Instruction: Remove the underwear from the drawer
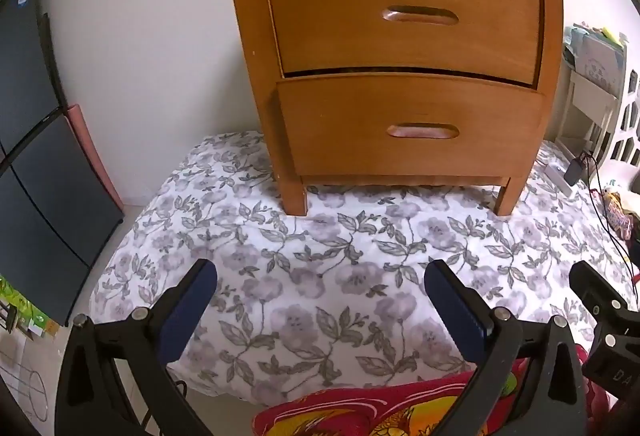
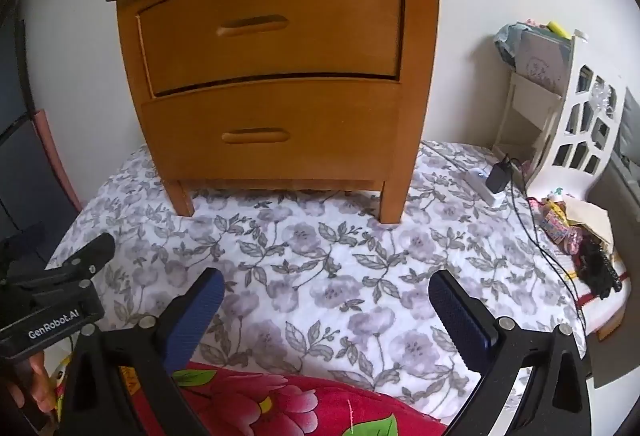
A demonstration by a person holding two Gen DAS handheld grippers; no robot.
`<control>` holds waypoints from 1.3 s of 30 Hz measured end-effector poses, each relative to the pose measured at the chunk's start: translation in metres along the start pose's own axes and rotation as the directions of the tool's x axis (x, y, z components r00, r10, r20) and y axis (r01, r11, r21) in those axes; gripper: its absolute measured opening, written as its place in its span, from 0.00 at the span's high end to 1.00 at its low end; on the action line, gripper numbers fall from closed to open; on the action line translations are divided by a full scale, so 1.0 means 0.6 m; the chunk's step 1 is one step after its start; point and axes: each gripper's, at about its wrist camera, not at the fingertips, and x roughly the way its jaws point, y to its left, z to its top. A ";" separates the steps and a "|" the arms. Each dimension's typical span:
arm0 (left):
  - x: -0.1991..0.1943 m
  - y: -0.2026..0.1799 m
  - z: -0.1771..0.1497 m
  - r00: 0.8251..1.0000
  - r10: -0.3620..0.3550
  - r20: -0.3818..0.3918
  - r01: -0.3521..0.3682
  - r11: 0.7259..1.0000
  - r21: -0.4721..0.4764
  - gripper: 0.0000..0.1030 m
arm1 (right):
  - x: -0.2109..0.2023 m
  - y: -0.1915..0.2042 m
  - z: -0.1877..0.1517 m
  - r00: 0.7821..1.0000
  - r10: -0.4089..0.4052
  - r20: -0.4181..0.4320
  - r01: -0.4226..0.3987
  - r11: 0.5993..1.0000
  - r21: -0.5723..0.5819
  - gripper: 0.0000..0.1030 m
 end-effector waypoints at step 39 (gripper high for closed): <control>0.003 0.003 -0.013 1.000 0.008 0.012 -0.008 0.999 -0.032 0.00 | -0.021 -0.002 -0.001 0.999 -0.035 0.041 0.035 0.999 0.010 0.00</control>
